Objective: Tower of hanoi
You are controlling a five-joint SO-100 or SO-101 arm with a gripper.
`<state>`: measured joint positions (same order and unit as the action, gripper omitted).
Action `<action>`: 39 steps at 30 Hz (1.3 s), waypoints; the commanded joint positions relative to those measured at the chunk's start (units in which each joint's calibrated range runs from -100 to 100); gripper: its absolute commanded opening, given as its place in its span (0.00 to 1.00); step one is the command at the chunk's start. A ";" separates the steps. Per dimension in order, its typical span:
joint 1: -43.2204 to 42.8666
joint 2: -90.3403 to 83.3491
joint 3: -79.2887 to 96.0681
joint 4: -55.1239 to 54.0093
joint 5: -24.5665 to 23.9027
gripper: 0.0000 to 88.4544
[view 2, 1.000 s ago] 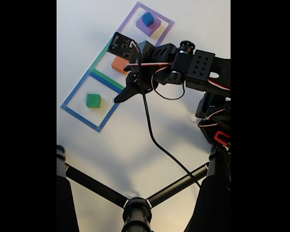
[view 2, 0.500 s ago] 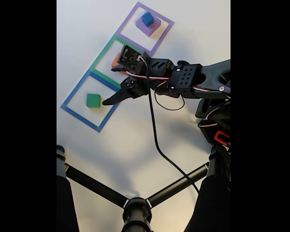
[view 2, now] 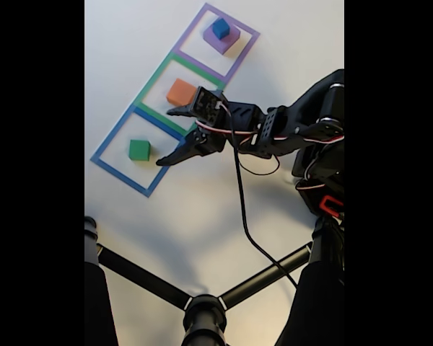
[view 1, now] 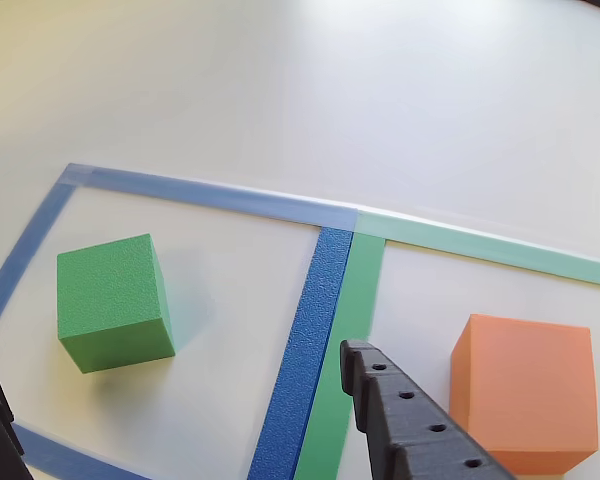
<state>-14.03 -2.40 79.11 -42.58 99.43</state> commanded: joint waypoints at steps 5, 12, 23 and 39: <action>-3.32 6.48 -4.55 -6.83 0.57 0.47; -4.39 12.01 -7.46 -10.23 0.57 0.47; -5.76 15.78 -12.09 -10.31 0.57 0.46; -7.82 19.94 -16.36 -9.26 0.57 0.40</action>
<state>-21.02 18.12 64.49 -51.91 99.81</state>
